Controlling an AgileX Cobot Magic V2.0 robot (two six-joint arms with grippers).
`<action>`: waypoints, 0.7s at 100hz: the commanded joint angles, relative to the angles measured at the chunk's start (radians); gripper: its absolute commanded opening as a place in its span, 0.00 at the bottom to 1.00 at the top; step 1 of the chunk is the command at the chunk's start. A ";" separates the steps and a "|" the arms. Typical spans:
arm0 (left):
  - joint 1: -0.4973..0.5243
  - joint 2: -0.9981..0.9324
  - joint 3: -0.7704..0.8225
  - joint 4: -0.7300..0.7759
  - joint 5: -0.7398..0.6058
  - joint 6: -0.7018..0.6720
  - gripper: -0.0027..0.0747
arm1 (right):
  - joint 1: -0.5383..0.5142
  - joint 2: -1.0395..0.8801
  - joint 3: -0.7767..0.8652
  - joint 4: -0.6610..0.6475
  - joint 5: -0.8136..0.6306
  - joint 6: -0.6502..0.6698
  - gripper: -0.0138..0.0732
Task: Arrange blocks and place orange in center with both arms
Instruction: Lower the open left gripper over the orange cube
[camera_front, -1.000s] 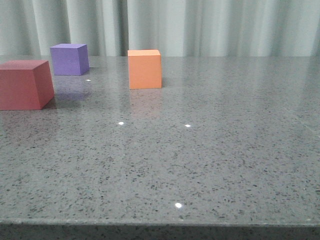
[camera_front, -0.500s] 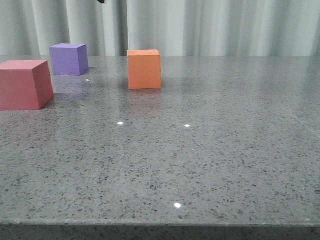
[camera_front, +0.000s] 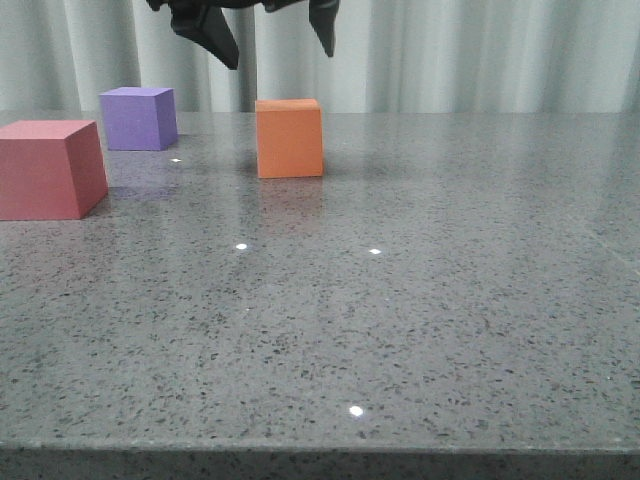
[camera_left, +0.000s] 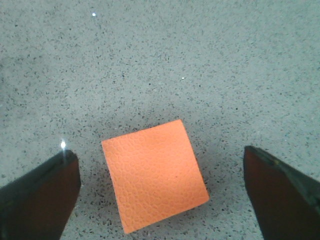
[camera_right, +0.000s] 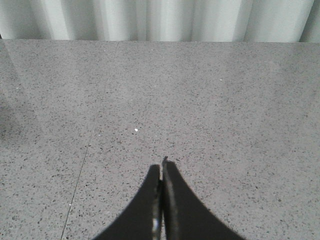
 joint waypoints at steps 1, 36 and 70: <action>-0.007 -0.038 -0.035 0.021 -0.060 -0.021 0.83 | -0.005 -0.003 -0.022 -0.012 -0.068 -0.006 0.08; -0.007 0.016 -0.035 0.038 -0.079 -0.035 0.83 | -0.005 -0.003 -0.022 -0.012 -0.068 -0.006 0.08; -0.007 0.068 -0.035 0.038 -0.075 -0.035 0.83 | -0.005 -0.003 -0.022 -0.012 -0.068 -0.006 0.08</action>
